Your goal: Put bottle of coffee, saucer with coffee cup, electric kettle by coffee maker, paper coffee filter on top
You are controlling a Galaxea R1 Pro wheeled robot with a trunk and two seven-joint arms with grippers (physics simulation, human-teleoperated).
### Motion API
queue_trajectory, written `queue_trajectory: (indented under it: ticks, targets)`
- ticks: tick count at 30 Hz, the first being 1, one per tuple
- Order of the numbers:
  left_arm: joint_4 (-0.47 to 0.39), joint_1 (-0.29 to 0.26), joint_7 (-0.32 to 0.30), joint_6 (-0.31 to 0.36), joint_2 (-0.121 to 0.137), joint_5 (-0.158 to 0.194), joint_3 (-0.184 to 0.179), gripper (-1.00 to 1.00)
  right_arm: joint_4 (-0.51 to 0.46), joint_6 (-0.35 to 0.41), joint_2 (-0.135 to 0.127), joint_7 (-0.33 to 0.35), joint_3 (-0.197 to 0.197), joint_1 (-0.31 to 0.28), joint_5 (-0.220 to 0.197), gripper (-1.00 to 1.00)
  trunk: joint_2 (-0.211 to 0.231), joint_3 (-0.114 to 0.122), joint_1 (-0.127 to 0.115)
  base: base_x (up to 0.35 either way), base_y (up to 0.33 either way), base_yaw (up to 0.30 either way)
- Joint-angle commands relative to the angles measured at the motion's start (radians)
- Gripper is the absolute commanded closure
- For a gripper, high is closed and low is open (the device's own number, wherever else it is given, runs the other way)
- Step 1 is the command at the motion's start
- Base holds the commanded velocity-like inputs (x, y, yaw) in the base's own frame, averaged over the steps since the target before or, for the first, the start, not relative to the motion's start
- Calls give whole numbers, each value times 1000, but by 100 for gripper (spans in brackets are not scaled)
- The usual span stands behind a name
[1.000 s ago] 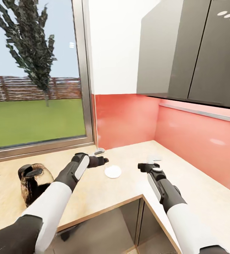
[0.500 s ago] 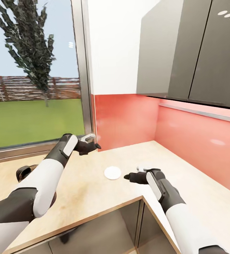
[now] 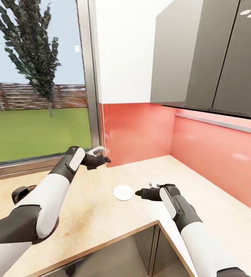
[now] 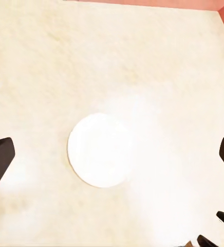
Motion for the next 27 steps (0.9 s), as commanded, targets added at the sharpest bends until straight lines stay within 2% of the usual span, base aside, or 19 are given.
queue_trajectory:
  ticks: [1, 16, 27]
  targets:
    - [0, 0, 6, 3, -4, 10, 6, -100, -1, 4, 0, 7, -1, 0, 8, -100, -1, 0, 1, 13, 3, 0]
    - [0, 0, 7, 2, -6, 13, 6, -100, -1, 4, 0, 7, -1, 0, 9, -100, -1, 0, 1, 133, 2, 0]
    - [0, 0, 7, 2, -7, 13, 6, -100, -1, 4, -1, 7, -1, 0, 10, -100, -1, 0, 1, 100, 79, 0]
